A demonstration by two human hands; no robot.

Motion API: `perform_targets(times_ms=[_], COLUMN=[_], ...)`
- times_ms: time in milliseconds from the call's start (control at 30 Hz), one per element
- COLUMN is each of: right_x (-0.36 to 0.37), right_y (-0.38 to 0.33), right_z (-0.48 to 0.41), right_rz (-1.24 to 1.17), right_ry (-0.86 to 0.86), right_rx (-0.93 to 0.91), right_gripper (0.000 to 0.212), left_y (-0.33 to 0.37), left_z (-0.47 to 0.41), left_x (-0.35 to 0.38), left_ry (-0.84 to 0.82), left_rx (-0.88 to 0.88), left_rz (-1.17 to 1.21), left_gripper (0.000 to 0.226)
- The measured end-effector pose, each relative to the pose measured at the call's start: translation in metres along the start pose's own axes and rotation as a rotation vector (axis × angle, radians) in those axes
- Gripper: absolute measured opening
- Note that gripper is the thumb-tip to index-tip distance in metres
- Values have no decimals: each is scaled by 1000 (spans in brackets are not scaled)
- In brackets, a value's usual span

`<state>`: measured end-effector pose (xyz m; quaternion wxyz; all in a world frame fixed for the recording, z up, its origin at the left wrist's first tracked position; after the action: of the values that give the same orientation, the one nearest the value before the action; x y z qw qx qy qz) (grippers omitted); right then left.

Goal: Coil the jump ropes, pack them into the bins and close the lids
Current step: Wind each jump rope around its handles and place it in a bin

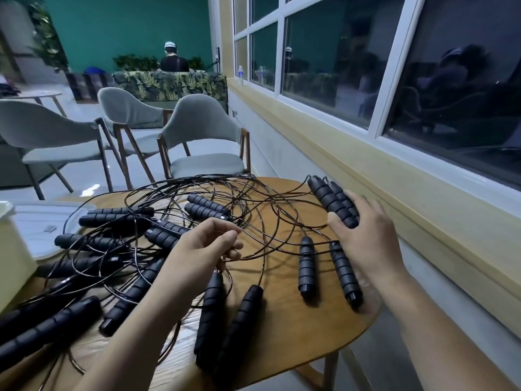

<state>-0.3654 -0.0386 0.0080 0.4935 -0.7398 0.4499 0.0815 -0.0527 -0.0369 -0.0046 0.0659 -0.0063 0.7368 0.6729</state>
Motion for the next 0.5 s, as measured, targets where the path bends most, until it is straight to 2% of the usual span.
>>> perform_targets(times_ms=[167, 400, 500], right_x=[18, 47, 52], right_y=[-61, -125, -139], right_z=[25, 70, 82], right_rz=[-48, -42, -40], right_ry=[-40, -114, -86], right_rx=[-145, -413, -497], right_gripper=[60, 69, 70], left_y=[10, 24, 26], left_z=[6, 14, 16], left_x=[-5, -18, -23], left_ry=[0, 32, 50], left_rx=[11, -5, -38], left_rz=[4, 71, 204], left_gripper=[13, 41, 27])
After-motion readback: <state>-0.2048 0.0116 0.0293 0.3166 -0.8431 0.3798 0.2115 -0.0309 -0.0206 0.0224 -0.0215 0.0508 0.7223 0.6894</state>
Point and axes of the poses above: each hand's wrist, its own z-axis away from the middle knuckle, its own x-axis out of the palm, y = z × x, the point moved 4 cm from there along -z, towards the middle knuckle, and after that the axes turned 6 degrees about -z, right-handed, at the moved point
